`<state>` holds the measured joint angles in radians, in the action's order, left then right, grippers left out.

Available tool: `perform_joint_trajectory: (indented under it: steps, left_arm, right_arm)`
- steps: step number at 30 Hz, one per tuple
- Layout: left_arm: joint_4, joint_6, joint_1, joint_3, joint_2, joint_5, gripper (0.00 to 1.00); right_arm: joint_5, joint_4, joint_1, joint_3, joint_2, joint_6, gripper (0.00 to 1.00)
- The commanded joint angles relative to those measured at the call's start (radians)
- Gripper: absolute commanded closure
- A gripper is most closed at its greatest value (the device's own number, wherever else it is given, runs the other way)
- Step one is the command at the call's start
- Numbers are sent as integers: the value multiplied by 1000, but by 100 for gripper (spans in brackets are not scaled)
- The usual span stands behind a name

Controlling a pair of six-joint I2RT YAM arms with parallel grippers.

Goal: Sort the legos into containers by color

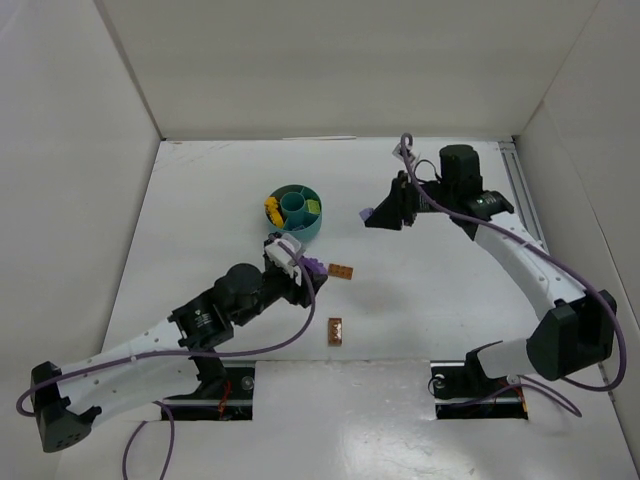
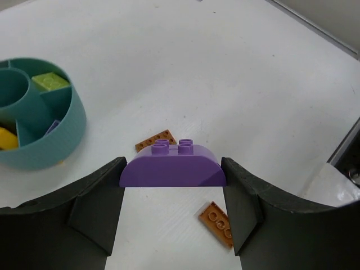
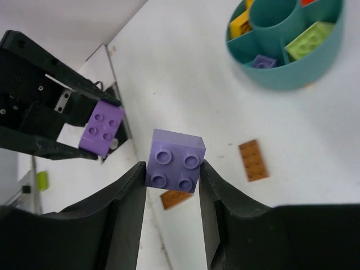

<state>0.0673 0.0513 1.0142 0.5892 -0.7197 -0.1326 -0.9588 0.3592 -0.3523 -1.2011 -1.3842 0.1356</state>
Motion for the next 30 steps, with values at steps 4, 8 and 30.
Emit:
perform_joint_trajectory:
  steps: [4, 8, 30]
  left_arm:
    - [-103, 445, 1, 12, 66, -319, 84]
    - [-404, 792, -23, 197, -9, -488, 84]
    - [-636, 1029, -347, 271, -113, -466, 89]
  right_arm:
    - [40, 27, -3, -121, 5, -267, 90]
    - [365, 165, -115, -264, -97, -511, 90]
    - [657, -776, -367, -95, -456, -530, 84]
